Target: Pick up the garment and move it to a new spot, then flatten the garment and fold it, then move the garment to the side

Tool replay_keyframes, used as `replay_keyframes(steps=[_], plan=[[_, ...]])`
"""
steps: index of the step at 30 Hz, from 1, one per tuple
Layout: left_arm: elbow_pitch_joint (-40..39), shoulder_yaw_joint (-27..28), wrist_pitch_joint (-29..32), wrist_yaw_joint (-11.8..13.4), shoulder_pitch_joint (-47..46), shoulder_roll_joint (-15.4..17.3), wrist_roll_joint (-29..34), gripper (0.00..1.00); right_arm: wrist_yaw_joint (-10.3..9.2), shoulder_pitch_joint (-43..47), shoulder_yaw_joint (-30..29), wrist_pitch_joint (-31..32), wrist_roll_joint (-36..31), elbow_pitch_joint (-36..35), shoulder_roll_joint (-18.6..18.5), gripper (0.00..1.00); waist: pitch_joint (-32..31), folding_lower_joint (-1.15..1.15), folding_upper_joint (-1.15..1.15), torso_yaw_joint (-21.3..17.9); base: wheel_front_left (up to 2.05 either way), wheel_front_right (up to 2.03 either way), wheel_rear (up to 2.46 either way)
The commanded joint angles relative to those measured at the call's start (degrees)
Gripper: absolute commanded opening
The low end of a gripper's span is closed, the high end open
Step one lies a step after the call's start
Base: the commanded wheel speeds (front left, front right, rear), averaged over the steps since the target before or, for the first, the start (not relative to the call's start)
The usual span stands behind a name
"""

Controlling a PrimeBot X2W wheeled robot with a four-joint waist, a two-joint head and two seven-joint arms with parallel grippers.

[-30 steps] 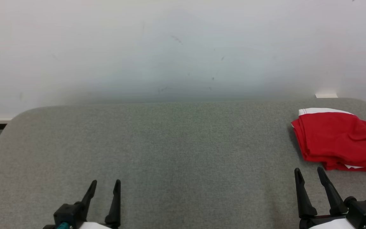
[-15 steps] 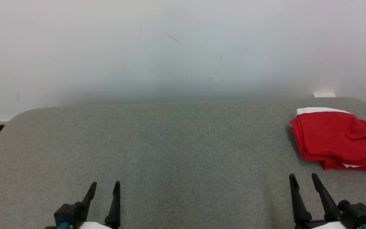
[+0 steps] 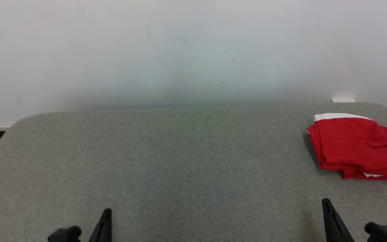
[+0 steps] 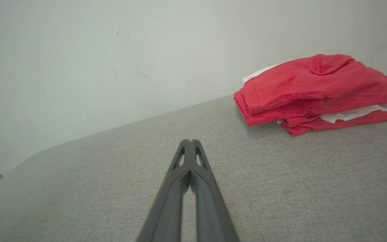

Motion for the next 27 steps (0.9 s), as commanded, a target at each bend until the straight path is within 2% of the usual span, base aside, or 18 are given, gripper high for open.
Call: replay_keyframes(steps=[1, 27], plan=[[-1.22, 0.42, 0.39, -0.16, -1.38, 0.18, -2.90, 0.00, -0.01, -1.29, -0.71, 0.43, 2.23, -1.27, -0.04, 0.00, 0.03, 0.00, 0.00, 0.04, 0.00, 0.00, 0.00], [-4.66, 2.64, 6.25, -0.50, -1.91, 0.34, -27.19, 0.00, -0.04, -2.50, -4.74, 6.56, 22.78, -2.86, 0.04, 0.00, 0.57, 0.00, 0.00, 0.61, 0.00, 0.00, 0.00]])
